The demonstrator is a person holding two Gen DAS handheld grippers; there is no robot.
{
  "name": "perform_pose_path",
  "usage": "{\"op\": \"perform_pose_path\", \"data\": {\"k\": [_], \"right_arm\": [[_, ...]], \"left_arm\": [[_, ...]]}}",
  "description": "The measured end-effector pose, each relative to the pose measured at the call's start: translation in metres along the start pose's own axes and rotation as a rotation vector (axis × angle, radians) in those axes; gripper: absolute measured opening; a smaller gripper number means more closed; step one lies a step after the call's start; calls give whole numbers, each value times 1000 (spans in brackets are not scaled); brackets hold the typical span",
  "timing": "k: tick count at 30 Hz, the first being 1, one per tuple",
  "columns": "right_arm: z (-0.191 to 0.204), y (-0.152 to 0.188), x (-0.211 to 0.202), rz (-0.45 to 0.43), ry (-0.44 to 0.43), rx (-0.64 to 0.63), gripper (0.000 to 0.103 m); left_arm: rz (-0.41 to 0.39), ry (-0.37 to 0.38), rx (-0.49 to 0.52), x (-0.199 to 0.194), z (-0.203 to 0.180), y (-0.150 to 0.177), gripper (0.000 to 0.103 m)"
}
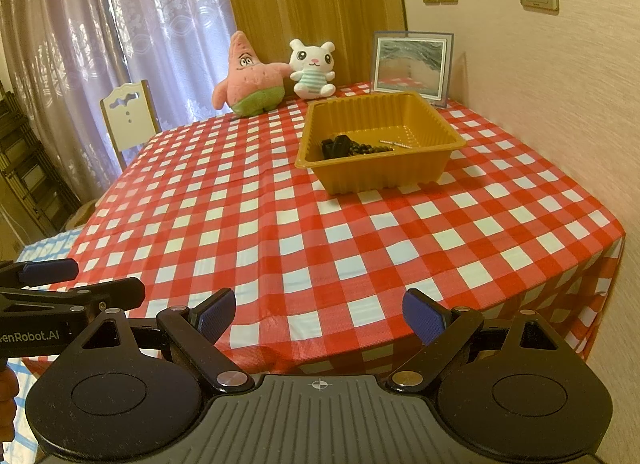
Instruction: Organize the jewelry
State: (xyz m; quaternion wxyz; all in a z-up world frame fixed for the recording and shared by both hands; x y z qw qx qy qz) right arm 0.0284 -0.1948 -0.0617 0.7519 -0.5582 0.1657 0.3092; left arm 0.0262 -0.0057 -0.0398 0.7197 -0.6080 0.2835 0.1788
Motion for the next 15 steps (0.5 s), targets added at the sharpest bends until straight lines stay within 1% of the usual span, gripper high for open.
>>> {"op": "perform_pose_path", "data": {"k": [15], "right_arm": [[0,0,0,0,0,3,90]], "left_arm": [[4,4,4,2,-2,1,96]]}}
Point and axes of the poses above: each gripper's, at about its wrist camera, not at the fingertips, and x roughly the way its jaws point, z to its left, y to its underside, the point moved 9 cm from there along x, roughly the way its jaws point, and after that the axes turned 7 degrees about x, right-handed, at the moved point
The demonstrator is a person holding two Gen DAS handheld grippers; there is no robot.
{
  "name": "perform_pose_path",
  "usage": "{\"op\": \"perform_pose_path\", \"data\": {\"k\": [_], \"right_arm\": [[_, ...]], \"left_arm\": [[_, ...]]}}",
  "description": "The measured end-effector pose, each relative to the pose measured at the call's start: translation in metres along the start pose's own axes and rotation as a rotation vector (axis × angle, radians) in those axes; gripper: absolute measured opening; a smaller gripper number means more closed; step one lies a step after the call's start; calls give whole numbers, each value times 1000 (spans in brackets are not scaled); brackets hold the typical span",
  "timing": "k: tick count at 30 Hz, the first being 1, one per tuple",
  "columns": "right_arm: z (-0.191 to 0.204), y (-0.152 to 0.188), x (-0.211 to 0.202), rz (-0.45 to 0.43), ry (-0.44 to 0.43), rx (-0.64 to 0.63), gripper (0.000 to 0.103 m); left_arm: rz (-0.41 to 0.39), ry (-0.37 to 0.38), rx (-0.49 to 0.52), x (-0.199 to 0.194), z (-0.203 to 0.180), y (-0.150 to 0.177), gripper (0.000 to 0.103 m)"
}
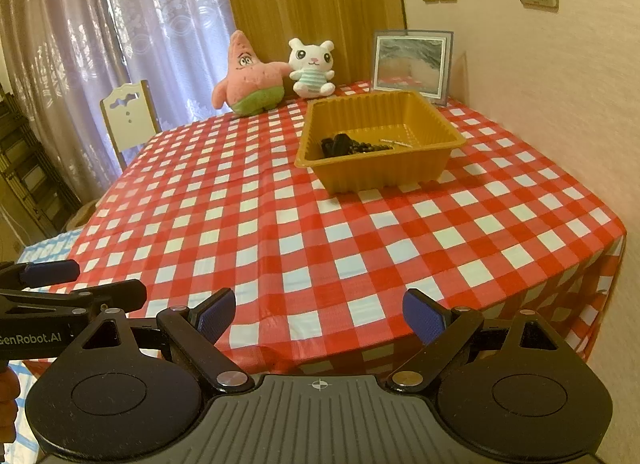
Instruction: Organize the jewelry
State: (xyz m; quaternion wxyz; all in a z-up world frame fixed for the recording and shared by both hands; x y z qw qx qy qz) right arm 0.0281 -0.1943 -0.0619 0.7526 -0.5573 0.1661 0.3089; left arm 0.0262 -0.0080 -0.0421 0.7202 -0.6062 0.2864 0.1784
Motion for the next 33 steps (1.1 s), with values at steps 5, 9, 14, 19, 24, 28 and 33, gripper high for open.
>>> {"op": "perform_pose_path", "data": {"k": [5,9,14,19,24,28,33], "right_arm": [[0,0,0,0,0,1,90],[0,0,0,0,0,1,90],[0,0,0,0,0,3,90],[-1,1,1,1,0,4,90],[-1,1,1,2,0,4,90],[-1,2,2,4,0,7,90],[-1,3,4,6,2,9,90]], "left_arm": [[1,6,4,1,-1,2,96],[2,5,4,1,0,1,96],[2,7,6,1,1,2,96],[3,8,6,1,1,1,96],[3,7,5,2,1,2,96],[5,10,6,2,1,2,96],[9,12,7,4,1,2,96]]}}
Point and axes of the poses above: each gripper's, at about its wrist camera, not at the fingertips, and x roughly the way its jaws point, z to its left, y to its underside, the point moved 9 cm from there along x, roughly the way its jaws point, and after that the axes turned 7 degrees about x, right-handed, at the moved point
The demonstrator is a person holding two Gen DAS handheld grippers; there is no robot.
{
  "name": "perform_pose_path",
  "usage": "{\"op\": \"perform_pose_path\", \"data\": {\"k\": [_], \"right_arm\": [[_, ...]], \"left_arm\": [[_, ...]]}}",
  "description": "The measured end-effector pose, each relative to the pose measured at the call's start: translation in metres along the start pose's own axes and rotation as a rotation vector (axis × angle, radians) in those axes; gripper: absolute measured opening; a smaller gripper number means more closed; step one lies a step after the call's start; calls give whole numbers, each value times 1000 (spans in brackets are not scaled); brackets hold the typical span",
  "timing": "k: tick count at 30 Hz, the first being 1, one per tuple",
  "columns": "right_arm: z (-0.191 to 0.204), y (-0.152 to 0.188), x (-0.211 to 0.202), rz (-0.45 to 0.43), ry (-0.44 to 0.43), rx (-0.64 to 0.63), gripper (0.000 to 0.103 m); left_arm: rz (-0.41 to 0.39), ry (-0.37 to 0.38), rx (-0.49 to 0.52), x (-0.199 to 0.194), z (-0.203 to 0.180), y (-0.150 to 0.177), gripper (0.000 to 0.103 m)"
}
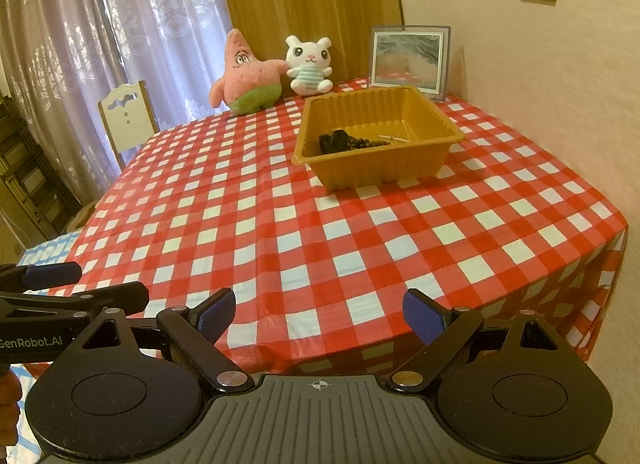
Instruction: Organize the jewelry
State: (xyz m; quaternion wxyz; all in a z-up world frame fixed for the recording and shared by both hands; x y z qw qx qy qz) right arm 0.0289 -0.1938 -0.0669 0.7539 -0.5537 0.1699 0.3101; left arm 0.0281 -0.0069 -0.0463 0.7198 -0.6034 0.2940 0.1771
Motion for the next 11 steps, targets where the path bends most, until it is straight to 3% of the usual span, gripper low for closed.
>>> {"op": "perform_pose_path", "data": {"k": [11], "right_arm": [[-1,1,3,7,3,10,90]], "left_arm": [[5,7,4,5,-1,0,96]]}}
Point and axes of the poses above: each gripper's, at about its wrist camera, not at the fingertips, and x roughly the way its jaws point, z to its left, y to its underside, the point moved 9 cm from there along x, roughly the way its jaws point, and after that the axes turned 7 degrees about x, right-handed, at the moved point
